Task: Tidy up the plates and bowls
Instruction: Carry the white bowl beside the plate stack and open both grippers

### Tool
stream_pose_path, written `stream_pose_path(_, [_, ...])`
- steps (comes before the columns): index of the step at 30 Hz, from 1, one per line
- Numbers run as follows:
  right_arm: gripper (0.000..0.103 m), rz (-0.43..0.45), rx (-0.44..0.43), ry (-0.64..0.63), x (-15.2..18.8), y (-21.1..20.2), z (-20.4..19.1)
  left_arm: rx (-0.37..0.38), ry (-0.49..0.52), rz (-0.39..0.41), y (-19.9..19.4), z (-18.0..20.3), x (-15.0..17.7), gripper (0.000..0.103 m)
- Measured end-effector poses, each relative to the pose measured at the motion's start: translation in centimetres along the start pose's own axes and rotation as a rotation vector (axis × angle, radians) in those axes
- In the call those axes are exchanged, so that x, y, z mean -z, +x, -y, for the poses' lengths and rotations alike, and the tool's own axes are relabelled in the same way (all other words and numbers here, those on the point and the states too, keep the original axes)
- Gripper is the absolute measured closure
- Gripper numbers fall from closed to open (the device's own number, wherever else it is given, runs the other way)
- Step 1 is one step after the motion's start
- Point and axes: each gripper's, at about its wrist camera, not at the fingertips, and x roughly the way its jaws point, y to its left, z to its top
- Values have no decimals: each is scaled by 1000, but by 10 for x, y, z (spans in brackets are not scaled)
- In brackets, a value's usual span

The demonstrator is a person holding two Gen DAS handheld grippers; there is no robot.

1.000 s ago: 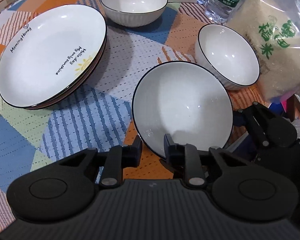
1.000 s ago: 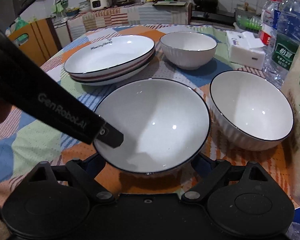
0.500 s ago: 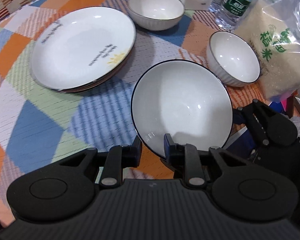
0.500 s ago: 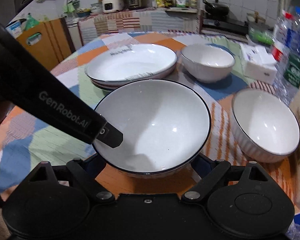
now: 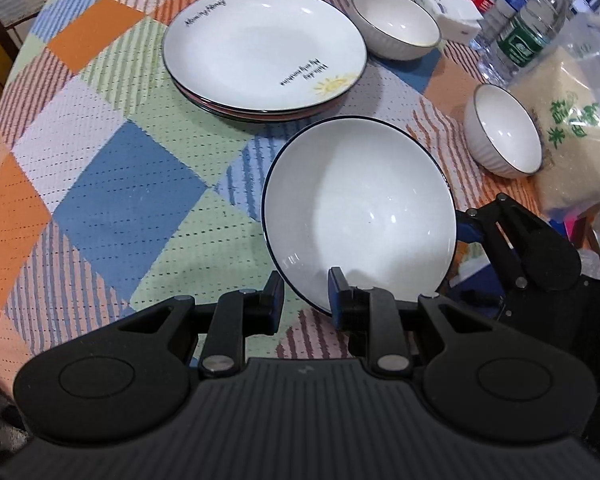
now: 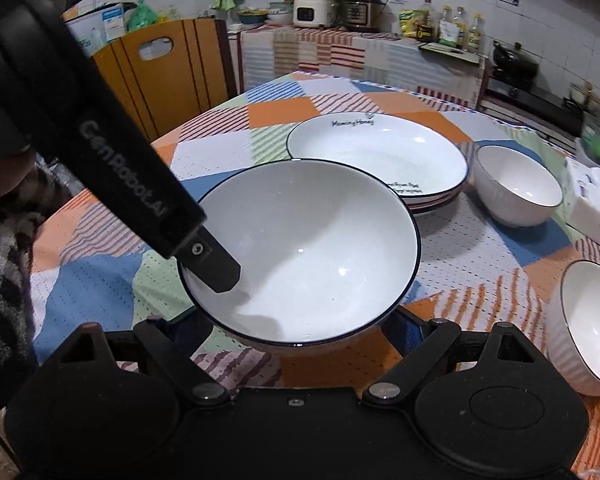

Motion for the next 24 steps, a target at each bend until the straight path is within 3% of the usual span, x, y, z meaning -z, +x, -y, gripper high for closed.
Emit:
stream_pose_path(7, [10,-6,-16,-26,-6,16,-7,-77,2,16,7,-6,0,81])
stream_pose_path(14, [11,-23,-45,-25,-1,39,-16,-119,-31,-30,29,-19,-1,79])
stream_pose_path(24, [11,-66,-32,-28,1,48,-20,-97,-67,-57,34,-25,-2,78])
